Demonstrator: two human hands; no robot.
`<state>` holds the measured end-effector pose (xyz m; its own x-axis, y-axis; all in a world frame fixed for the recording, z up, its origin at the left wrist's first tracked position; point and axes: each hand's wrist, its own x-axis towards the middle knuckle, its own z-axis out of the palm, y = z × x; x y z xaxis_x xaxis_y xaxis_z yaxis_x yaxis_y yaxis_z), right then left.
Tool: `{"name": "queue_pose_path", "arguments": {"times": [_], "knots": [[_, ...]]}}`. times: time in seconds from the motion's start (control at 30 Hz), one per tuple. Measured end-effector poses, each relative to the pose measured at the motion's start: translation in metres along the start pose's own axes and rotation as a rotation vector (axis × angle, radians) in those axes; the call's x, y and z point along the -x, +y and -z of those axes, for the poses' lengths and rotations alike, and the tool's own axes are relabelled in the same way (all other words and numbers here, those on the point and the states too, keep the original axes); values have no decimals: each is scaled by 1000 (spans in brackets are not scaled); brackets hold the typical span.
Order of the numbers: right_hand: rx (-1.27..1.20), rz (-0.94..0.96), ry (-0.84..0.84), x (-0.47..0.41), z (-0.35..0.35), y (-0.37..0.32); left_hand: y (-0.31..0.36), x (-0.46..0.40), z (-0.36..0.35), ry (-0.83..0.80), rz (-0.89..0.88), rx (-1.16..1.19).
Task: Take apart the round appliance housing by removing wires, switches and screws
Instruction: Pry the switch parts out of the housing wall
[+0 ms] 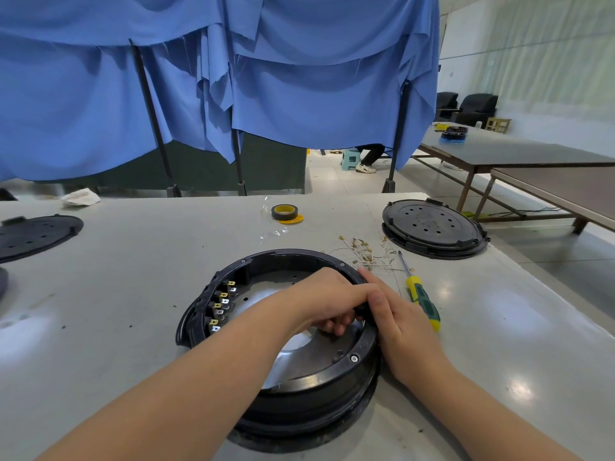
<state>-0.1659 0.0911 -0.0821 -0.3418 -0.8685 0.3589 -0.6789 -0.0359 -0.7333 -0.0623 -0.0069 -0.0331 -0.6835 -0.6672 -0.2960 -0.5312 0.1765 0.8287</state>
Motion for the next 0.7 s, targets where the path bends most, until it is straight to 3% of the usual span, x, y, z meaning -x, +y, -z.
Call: {"name": "queue_pose_path", "arguments": {"times": [0.5, 0.7], "knots": [[7, -1, 5, 0, 0, 1, 3, 4, 2, 30, -55, -76], [-28, 8, 31, 1, -1, -1, 6, 7, 0, 23, 14, -8]]}}
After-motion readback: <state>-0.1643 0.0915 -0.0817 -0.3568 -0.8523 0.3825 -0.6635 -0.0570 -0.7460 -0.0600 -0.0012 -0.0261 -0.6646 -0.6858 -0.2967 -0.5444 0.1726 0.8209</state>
